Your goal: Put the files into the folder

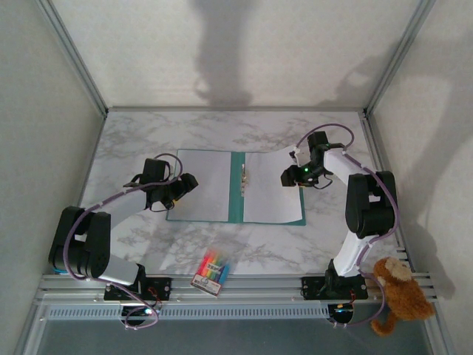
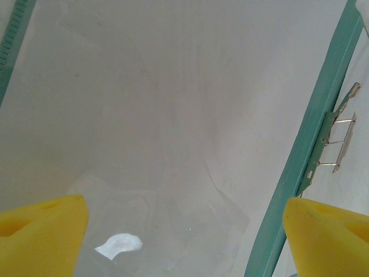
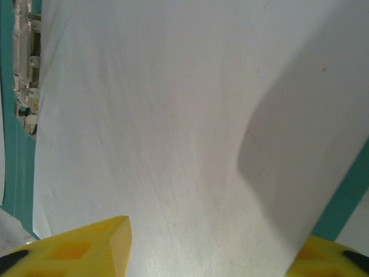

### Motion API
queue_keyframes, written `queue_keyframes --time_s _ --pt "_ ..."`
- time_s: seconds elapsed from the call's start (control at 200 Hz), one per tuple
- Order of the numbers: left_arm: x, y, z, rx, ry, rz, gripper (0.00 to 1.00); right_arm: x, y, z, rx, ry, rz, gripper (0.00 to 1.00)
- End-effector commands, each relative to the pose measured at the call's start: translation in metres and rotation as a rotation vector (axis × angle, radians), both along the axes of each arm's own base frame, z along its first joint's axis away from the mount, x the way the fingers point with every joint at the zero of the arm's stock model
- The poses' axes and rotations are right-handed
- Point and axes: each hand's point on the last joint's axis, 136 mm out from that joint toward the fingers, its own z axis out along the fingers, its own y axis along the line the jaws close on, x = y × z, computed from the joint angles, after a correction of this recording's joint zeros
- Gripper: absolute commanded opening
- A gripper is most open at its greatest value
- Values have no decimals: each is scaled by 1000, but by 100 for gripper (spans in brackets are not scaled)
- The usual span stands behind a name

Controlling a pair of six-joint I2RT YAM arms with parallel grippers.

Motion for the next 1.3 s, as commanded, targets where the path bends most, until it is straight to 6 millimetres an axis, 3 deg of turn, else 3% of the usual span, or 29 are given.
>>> queue_keyframes --time_s 0.0,0.751,1.297 --pt "5 2 11 -3 -20 -2 88 5 -7 2 -21 6 -25 53" --pt "1 3 12 0 -22 2 88 10 -24 1 -65 -6 -99 54" --pt "1 3 18 -7 -34 4 88 22 -32 11 -76 -43 -184 54"
